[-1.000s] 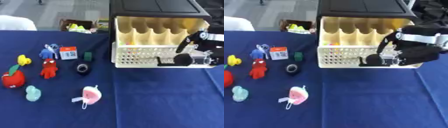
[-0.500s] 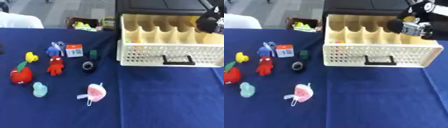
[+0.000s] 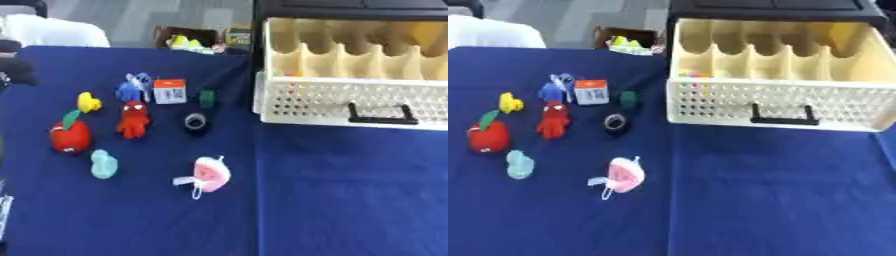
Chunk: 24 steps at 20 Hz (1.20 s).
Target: Pick up objects from table and place into drawer.
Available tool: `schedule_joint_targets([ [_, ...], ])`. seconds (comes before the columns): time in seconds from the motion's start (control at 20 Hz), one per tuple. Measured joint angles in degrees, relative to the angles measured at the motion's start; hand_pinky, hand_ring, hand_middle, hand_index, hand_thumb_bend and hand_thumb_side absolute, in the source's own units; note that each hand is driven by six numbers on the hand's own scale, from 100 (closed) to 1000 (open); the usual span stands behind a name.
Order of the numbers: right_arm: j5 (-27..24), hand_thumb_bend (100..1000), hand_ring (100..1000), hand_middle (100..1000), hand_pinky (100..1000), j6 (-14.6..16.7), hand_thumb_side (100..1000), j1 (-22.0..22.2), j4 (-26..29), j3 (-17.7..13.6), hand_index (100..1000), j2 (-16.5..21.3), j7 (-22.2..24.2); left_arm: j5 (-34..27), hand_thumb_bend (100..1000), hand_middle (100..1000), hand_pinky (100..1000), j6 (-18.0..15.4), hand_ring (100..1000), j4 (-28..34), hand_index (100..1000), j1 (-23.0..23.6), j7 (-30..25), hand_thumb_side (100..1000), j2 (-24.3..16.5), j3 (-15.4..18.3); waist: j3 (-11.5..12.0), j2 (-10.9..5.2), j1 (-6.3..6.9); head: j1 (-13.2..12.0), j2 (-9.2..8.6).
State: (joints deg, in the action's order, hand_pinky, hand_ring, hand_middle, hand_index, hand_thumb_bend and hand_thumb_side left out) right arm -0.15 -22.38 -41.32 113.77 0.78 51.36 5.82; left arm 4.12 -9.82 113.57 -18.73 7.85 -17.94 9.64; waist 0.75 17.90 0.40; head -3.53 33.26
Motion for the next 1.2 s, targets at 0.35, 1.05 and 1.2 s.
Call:
schedule_joint_targets([
  [0.35,-6.9,100,222,168,422,3.4,1000,-0.9,0.0,0.0,807,-3.0,-15.0,0.9,100,675,552,0.2,610,0.0,873,-1.5,1.4,895,-2.8,-0.7,0.0,-1.15,0.30,-0.1,0.85],
  [1.05,6.5,100,636,581,826,16.2,1000,2.1,0.0,-1.2,891,-10.2,-39.6,9.3,100,671,550,5.4,613,-2.9,861,-4.5,3.7,787,-12.7,-1.5,-1.1,-1.22,1.06,1.4,0.88],
  [1.2,8.4,100,618,562,823,14.6,1000,3.6,0.0,-1.3,885,-12.8,-42.9,11.6,100,701,563,6.2,639,-5.4,877,-5.3,2.9,765,-15.2,-1.9,-1.2,-1.02,1.16,1.3,0.82],
])
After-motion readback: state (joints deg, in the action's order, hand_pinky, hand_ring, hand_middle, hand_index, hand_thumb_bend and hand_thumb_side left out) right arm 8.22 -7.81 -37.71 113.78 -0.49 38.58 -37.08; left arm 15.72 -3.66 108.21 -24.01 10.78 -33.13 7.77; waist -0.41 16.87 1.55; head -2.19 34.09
